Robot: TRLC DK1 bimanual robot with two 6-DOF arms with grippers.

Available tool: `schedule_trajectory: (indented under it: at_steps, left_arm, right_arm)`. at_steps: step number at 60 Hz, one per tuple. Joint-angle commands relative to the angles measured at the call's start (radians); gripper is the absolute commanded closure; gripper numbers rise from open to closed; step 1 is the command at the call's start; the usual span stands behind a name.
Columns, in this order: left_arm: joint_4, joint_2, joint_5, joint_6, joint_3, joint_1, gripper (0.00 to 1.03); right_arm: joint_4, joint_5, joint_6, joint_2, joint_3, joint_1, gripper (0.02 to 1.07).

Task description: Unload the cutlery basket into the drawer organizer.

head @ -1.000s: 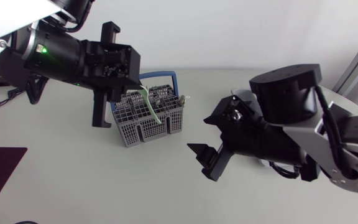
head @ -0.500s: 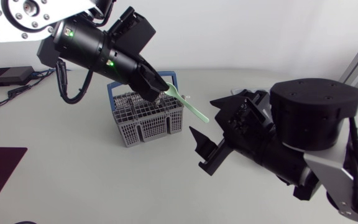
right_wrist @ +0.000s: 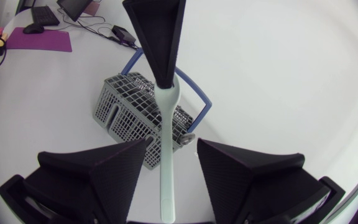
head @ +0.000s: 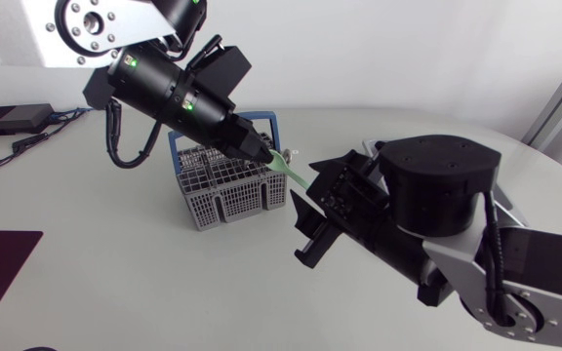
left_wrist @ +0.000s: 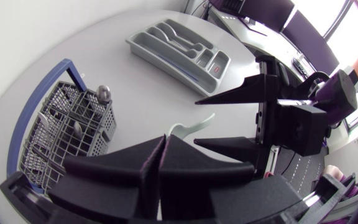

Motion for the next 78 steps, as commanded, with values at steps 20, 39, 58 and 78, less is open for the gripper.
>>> schedule_trajectory:
  at_steps: [20, 39, 58, 78]
  left_arm:
    - [-0.047, 0.035, 0.040, -0.023, 0.046, 0.001, 0.88]
    - [-0.047, 0.038, 0.041, -0.024, 0.018, -0.020, 0.88]
    - [-0.047, 0.038, 0.052, -0.038, 0.021, -0.019, 0.87]
    - [-0.047, 0.029, 0.132, -0.080, 0.085, 0.015, 0.44]
  right_arm:
    - [0.030, 0.018, -0.037, 0.044, 0.011, 0.002, 0.70]
    - [0.034, 0.033, -0.044, 0.049, 0.027, 0.019, 0.80]
    - [0.019, 0.038, -0.050, 0.054, 0.021, 0.036, 0.96]
    - [-0.019, 0.041, -0.048, 0.017, -0.015, 0.045, 0.98]
